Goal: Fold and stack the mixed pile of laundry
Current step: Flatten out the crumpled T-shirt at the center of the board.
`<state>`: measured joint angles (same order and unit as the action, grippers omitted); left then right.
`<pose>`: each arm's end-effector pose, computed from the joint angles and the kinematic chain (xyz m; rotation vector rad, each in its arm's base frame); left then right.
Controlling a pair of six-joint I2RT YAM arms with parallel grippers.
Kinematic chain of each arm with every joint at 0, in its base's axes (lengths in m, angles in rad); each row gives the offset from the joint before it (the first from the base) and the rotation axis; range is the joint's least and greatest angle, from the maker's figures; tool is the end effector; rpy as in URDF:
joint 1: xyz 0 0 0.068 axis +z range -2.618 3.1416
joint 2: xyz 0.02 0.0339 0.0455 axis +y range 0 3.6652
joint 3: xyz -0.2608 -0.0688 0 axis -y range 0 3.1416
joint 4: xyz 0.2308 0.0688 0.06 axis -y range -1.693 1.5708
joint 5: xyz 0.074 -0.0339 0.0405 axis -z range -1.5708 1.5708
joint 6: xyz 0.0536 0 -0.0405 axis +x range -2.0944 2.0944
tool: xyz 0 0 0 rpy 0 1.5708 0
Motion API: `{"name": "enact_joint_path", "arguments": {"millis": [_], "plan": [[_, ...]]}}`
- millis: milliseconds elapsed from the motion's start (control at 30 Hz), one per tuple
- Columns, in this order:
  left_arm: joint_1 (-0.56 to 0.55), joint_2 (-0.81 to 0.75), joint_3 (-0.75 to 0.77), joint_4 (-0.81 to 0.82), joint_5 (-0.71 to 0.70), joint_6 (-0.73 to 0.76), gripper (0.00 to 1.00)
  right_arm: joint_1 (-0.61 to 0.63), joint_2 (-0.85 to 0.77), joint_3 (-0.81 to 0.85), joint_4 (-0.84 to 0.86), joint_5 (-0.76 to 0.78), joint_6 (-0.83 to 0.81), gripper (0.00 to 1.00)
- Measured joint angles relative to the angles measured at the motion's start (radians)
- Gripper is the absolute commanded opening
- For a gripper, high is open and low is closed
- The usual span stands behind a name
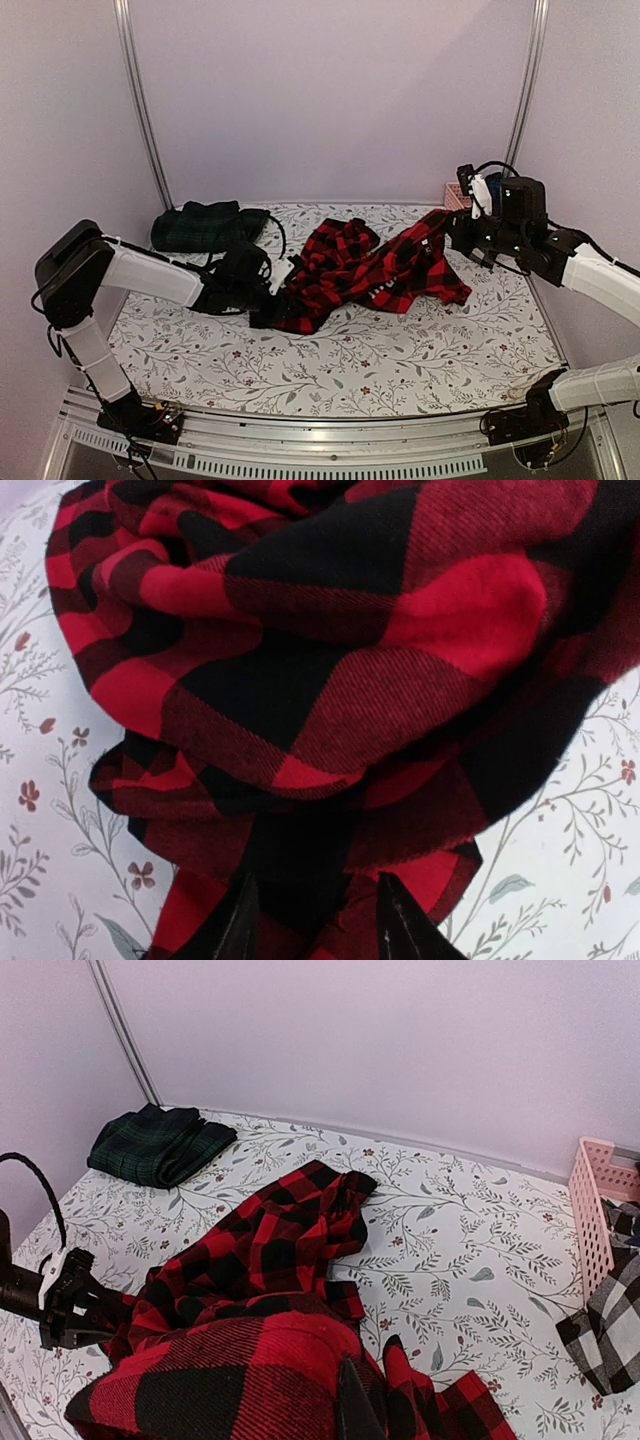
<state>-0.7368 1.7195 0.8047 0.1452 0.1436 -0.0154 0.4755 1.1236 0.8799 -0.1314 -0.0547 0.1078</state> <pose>0.2453 -0.2329 0.1367 0.9129 2.2137 -0.5324 0.2337 0.1236 0.3045 -0.3963 1.9305 0.4374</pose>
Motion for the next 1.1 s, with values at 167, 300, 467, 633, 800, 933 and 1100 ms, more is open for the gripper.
{"name": "enact_joint_path", "arguments": {"millis": [167, 300, 467, 633, 800, 933, 1100], "plan": [[-0.003, 0.025, 0.027, 0.044, -0.04, 0.055, 0.0, -0.016, 0.037, 0.079, -0.002, -0.014, -0.021, 0.0], [-0.002, -0.024, 0.0, 0.091, -0.054, 0.071, 0.0, -0.019, 0.093, 0.14, 0.005, -0.054, -0.028, 0.0], [0.002, -0.124, -0.049, 0.131, -0.02, 0.093, 0.31, -0.019, 0.153, 0.176, 0.008, -0.094, -0.03, 0.0], [0.002, -0.094, -0.049, 0.132, 0.011, 0.129, 0.46, -0.019, 0.157, 0.177, 0.007, -0.095, -0.03, 0.0], [0.008, -0.01, -0.046, 0.151, 0.019, 0.161, 0.61, -0.023, 0.153, 0.182, 0.002, -0.082, -0.026, 0.0], [0.014, 0.092, 0.009, 0.126, 0.013, 0.161, 0.72, -0.032, 0.153, 0.22, -0.008, -0.079, -0.025, 0.0], [0.034, 0.199, 0.09, 0.083, 0.006, 0.132, 0.4, -0.035, 0.153, 0.272, -0.013, -0.078, -0.026, 0.0]]}}
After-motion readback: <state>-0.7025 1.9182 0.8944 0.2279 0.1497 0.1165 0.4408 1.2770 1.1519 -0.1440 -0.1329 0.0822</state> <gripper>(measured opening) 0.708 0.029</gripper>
